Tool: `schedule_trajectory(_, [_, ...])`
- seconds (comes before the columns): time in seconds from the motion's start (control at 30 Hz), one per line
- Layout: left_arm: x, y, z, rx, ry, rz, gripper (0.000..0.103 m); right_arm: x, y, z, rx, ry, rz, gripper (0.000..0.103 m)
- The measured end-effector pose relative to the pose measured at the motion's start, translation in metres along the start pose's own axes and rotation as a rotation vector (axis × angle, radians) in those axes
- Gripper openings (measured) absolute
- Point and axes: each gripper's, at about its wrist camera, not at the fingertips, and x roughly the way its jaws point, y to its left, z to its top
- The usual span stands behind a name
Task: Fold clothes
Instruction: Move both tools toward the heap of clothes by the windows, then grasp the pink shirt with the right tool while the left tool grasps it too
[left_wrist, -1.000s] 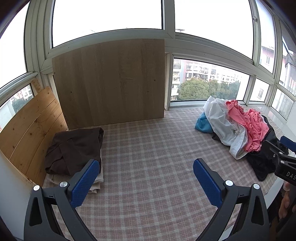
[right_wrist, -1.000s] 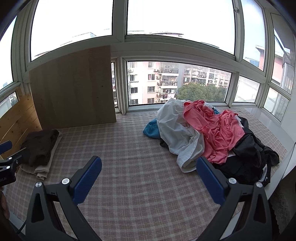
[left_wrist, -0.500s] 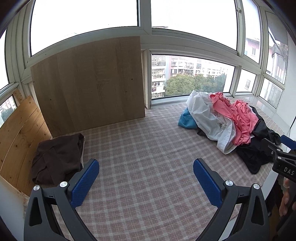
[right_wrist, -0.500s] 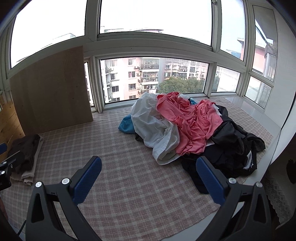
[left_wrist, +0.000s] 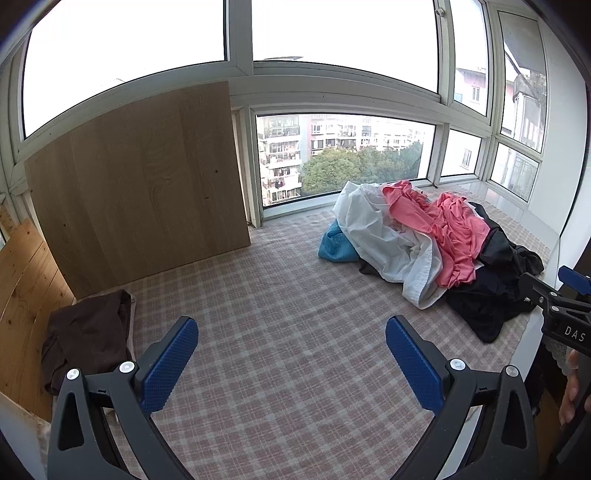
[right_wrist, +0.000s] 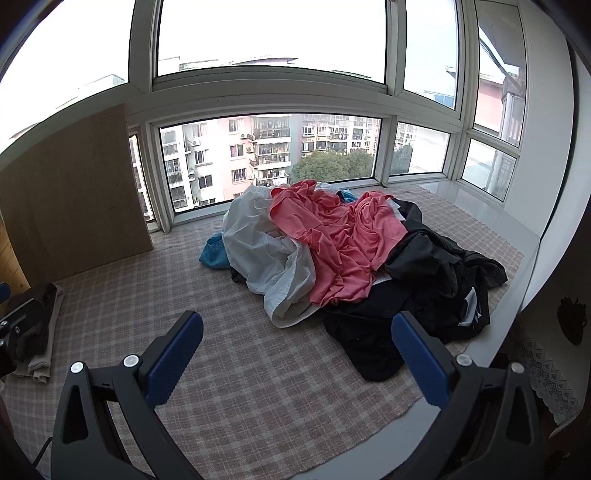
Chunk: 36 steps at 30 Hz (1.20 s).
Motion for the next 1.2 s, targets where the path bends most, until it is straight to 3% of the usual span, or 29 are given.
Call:
schedule_trajectory(0.27, [0.006,-0.013,0.015,-0.020,-0.024,-0.029,0.102,0.016,-0.029,0.011,0.021,-0.014,-0.001,0.103])
schedule_trajectory(0.43, [0.013,-0.020,0.025,-0.055,-0.038,-0.010,0.102,0.037,-0.045,0.025,-0.019,-0.030,0.003,0.103])
schedule_trajectory(0.6, [0.025,-0.038,0.036,-0.075,-0.036,0.044,0.102,0.066,-0.075,0.048,-0.019,-0.028,0.064,0.103])
schedule_trajectory(0.77, [0.042,-0.062,0.051,-0.062,-0.029,0.161,0.102,0.106,-0.123,0.073,0.015,-0.014,0.107,0.103])
schedule_trajectory(0.9, [0.057,-0.072,0.062,-0.111,-0.011,0.133,0.102,0.140,-0.168,0.093,0.069,0.002,0.126,0.103])
schedule_trajectory(1.03, [0.072,-0.081,0.067,-0.134,0.009,0.167,0.102,0.172,-0.210,0.107,0.106,0.015,0.169,0.103])
schedule_trajectory(1.2, [0.096,-0.085,0.070,-0.161,0.053,0.211,0.102,0.208,-0.200,0.114,0.024,0.034,0.287,0.102])
